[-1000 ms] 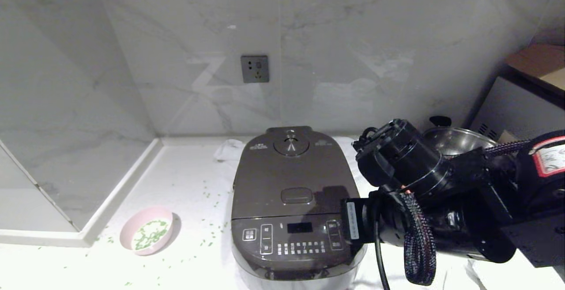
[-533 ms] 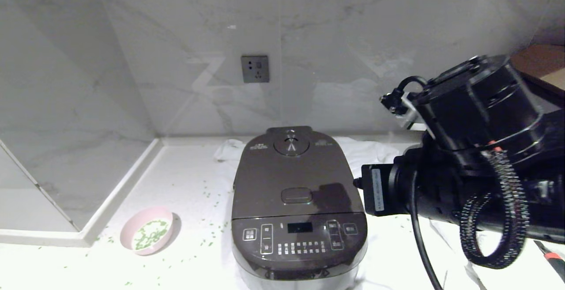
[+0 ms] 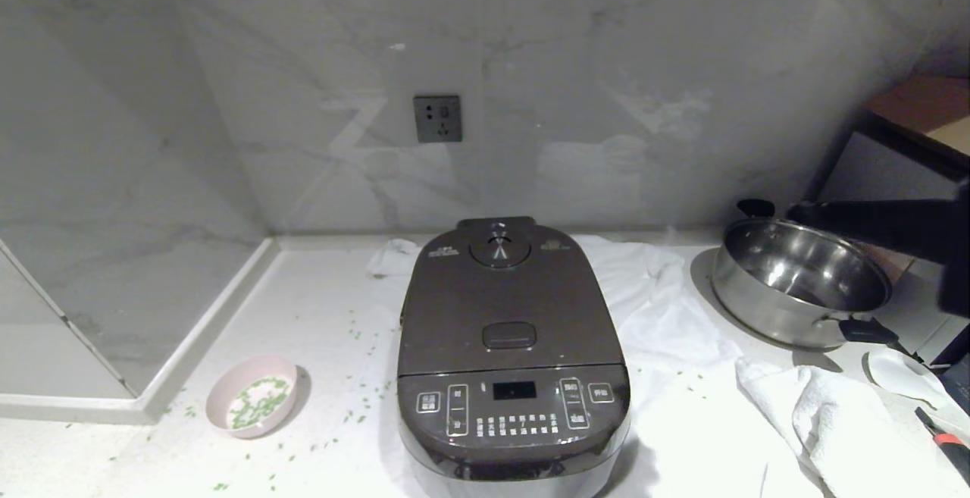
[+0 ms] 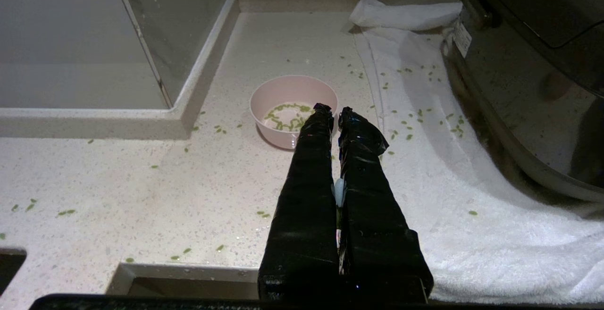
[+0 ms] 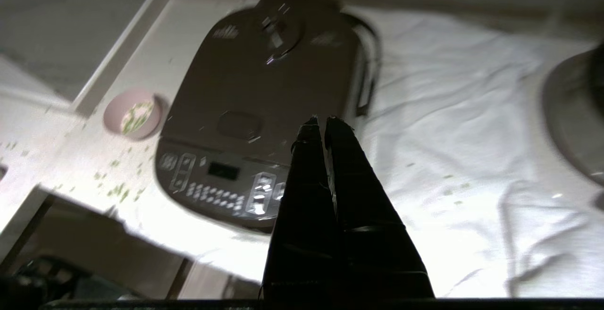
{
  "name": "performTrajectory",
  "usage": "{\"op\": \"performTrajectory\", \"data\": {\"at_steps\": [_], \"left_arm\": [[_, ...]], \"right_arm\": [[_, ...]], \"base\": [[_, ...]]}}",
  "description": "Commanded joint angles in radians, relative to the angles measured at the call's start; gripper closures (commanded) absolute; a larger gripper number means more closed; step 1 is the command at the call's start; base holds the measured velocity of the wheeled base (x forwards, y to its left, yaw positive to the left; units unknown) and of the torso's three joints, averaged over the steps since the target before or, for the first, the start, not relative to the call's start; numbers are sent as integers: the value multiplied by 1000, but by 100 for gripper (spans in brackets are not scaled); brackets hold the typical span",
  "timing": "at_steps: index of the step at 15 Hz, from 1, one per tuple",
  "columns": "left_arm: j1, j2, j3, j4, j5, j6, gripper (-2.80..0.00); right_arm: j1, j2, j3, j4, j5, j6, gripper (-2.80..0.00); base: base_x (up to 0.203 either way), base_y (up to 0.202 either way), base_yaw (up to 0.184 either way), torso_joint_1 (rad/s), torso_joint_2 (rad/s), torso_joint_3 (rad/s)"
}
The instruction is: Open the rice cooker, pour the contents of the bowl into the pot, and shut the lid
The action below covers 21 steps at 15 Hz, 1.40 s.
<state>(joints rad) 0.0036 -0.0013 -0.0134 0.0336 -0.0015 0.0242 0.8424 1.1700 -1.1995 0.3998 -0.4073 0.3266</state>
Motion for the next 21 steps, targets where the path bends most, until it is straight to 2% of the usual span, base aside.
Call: {"op": "performTrajectory", "data": {"at_steps": [1,3,7,12,16,21], "left_arm": [[0,1,0,0,0,-3,0],[-1,1,0,0,0,-7,0],[-1,0,0,0,0,-20,0],[-1,1,1,-1,0,-21,0],[-1,1,1,-1,3,-30,0],[-1,1,1,-1,3,-32,0]], "right_arm": [[-91,-203,49,1,-5,-62,0],[-210,-305,86,1,-8,-116,0],[-509,-463,133,3,-8,-180,0],[-786,-704,269,3,-3,-337,0],[-867,-885,369,2,27,-401,0],[-851,-1051,505,2,133,-420,0]], "base": [[0,0,0,0,0,0],[0,0,0,0,0,0],[0,0,0,0,0,0],[0,0,0,0,0,0],[0,0,0,0,0,0],[0,0,0,0,0,0]]}}
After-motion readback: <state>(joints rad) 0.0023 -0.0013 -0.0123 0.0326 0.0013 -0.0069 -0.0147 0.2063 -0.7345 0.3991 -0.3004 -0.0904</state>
